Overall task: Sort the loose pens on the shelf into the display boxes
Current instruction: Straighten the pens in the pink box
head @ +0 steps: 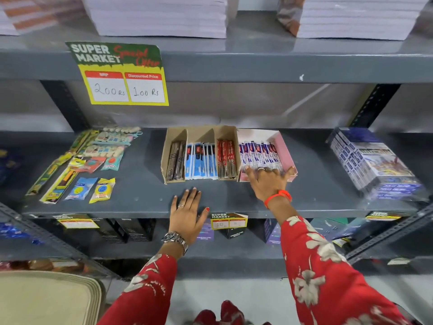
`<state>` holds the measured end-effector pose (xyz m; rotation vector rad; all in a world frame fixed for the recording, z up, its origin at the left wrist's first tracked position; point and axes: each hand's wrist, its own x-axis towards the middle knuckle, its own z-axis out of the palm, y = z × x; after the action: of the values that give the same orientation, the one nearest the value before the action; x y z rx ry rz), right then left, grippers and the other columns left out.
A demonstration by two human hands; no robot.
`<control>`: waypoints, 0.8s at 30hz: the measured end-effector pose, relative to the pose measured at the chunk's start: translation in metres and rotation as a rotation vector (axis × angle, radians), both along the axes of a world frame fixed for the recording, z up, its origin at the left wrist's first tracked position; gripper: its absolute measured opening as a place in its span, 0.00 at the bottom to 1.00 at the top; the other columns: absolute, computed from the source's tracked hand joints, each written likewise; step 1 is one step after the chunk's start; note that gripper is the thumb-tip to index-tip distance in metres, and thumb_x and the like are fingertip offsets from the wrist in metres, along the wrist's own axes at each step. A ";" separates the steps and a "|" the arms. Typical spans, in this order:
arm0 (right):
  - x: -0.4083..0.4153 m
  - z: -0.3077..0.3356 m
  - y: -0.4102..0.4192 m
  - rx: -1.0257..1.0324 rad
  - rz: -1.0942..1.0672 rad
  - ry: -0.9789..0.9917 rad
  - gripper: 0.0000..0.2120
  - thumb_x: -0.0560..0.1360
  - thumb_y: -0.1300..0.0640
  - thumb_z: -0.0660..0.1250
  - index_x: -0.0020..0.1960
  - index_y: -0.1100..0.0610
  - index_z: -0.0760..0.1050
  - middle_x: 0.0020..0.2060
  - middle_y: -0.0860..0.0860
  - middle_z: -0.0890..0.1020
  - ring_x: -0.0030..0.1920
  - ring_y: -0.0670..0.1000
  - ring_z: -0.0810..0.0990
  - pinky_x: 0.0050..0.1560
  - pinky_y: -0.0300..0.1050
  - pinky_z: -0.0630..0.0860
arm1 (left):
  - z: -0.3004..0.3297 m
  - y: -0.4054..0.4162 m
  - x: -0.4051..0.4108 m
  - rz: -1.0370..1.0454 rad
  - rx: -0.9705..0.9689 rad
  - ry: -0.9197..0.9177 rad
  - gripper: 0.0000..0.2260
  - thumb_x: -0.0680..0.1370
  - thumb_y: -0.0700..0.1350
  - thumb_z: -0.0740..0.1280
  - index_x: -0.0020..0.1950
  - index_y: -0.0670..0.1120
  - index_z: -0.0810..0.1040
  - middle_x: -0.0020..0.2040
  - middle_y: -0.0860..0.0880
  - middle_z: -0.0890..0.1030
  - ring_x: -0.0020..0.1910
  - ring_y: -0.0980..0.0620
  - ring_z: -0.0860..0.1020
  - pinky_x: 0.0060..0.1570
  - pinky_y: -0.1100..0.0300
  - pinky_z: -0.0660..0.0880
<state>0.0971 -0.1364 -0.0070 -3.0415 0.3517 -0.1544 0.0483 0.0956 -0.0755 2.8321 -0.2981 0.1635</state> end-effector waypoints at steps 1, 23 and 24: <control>-0.003 -0.001 0.003 0.023 0.003 -0.045 0.33 0.77 0.37 0.42 0.51 0.56 0.79 0.50 0.56 0.83 0.57 0.60 0.77 0.69 0.73 0.44 | 0.000 0.000 0.000 -0.002 -0.006 -0.004 0.27 0.75 0.59 0.47 0.72 0.49 0.56 0.75 0.49 0.58 0.74 0.50 0.53 0.72 0.46 0.45; -0.010 -0.021 0.072 -0.082 0.364 0.022 0.38 0.76 0.36 0.37 0.68 0.59 0.69 0.72 0.54 0.68 0.75 0.52 0.59 0.68 0.74 0.37 | -0.004 0.002 0.000 -0.015 -0.027 0.013 0.28 0.75 0.59 0.47 0.72 0.48 0.54 0.75 0.48 0.58 0.74 0.50 0.52 0.72 0.46 0.45; -0.011 -0.023 0.070 -0.080 0.356 0.014 0.37 0.76 0.36 0.37 0.70 0.59 0.67 0.73 0.55 0.67 0.75 0.53 0.58 0.68 0.73 0.37 | -0.006 0.004 0.001 -0.017 -0.022 0.019 0.28 0.75 0.59 0.47 0.72 0.48 0.54 0.75 0.48 0.58 0.74 0.50 0.52 0.72 0.46 0.45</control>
<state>0.0861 -0.0661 -0.0299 -3.1200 -0.2018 -0.1270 0.0495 0.0996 -0.0816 2.8071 -0.3144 0.1349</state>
